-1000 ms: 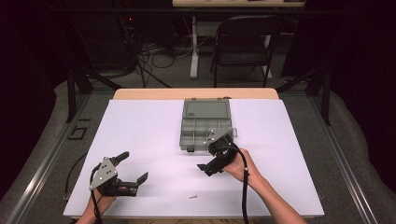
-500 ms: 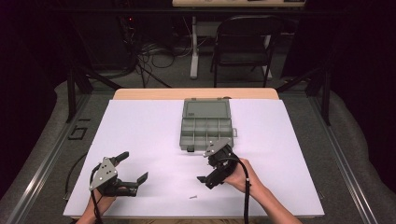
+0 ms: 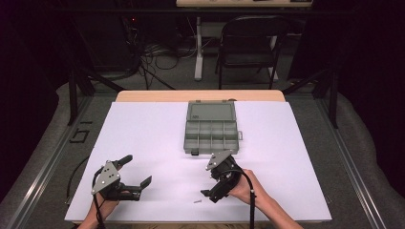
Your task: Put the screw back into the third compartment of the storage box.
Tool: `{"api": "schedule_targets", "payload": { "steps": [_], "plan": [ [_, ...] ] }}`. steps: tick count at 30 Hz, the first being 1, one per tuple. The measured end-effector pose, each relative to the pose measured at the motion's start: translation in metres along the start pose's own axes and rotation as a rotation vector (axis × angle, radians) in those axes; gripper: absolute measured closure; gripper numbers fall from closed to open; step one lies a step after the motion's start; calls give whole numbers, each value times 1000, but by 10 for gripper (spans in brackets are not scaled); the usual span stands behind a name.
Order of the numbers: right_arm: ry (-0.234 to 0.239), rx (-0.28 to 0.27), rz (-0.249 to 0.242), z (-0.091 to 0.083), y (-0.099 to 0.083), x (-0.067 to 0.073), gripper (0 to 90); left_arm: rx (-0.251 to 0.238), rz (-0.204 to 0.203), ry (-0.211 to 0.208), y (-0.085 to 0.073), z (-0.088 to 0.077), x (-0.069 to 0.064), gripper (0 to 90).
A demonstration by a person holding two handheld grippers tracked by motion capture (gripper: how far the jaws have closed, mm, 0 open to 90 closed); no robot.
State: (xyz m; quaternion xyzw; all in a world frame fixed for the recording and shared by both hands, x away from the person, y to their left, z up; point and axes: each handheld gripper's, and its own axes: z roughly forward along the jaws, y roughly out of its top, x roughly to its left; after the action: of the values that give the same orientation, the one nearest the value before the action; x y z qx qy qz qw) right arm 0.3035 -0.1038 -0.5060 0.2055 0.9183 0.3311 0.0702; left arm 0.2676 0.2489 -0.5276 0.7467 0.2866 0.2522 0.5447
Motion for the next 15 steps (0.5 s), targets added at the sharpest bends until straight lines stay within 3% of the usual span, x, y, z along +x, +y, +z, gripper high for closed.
{"api": "schedule_targets", "payload": {
  "steps": [10,15],
  "plan": [
    [38,50,-40,14,2,9,7,2,-2,2,0,1,1,1],
    [66,80,-55,24,1,14,105,2,-2,3,0,1,1,1]
  ]
}}
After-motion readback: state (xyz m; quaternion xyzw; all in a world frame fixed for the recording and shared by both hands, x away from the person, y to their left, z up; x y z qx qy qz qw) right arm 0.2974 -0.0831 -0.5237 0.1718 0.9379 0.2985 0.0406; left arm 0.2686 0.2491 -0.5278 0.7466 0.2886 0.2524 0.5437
